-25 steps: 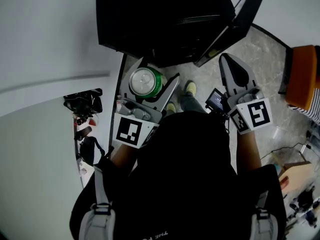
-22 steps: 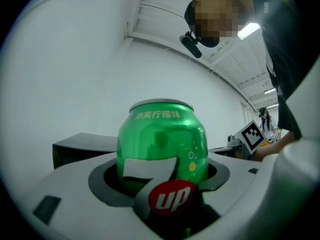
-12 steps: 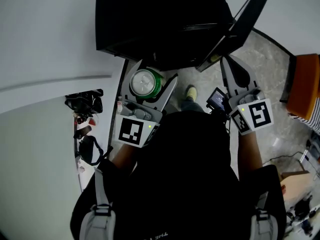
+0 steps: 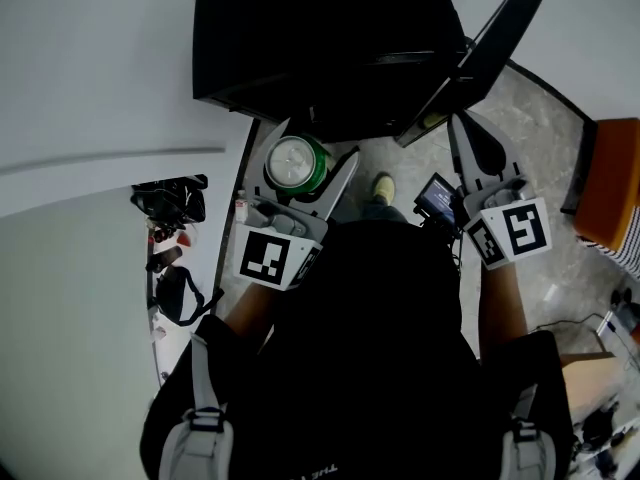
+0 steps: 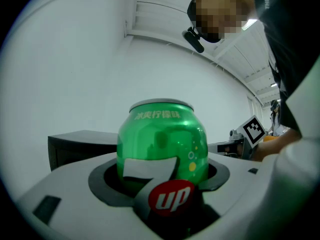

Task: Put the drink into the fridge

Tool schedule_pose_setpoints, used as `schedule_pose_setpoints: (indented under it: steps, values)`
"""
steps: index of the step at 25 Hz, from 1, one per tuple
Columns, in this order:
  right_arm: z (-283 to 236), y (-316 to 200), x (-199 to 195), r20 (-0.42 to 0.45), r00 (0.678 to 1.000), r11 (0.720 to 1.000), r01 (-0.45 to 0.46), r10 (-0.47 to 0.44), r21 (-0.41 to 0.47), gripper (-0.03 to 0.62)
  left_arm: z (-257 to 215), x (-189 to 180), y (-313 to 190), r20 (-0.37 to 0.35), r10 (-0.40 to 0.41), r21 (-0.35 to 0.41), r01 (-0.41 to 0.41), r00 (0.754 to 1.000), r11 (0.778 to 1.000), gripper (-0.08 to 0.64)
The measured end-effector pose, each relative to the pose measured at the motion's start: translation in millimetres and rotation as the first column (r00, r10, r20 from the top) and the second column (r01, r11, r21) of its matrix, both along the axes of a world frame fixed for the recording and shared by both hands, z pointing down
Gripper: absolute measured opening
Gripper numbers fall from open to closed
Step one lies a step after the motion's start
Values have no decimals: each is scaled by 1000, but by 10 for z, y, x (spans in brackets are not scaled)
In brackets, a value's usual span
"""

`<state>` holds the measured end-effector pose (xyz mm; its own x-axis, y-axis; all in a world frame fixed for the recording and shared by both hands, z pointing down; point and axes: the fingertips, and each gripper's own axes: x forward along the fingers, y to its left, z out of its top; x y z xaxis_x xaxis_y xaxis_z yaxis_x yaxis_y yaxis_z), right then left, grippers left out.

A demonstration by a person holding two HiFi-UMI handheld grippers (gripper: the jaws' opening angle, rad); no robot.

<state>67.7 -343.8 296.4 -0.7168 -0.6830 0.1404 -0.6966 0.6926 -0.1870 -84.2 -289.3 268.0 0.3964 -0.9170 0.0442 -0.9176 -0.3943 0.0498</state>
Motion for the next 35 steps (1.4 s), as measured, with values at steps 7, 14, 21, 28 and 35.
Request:
schedule_pose_setpoints:
  steps: [7, 14, 21, 28, 35]
  values:
    - [40, -17, 58, 3, 1000, 1000, 4, -4, -4, 11, 7, 37, -23, -17, -2, 3, 2, 1000, 1000, 339]
    - [71, -43, 54, -3, 1000, 1000, 2, -2, -10, 11, 102, 32, -85, -25, -6, -26, 5, 1000, 1000, 339]
    - [181, -44, -100, -27, 1000, 999, 13, -14, -33, 11, 212, -83, -151, -42, 0, -43, -2, 999, 999, 339]
    - [388, -2, -283, -45, 999, 998, 21, -24, -66, 11, 546, -240, -163, -48, 4, -81, -7, 999, 997, 339]
    - [517, 4, -358, -54, 997, 996, 45, -49, -72, 11, 805, -312, -202, -51, 2, -109, -8, 999, 994, 339]
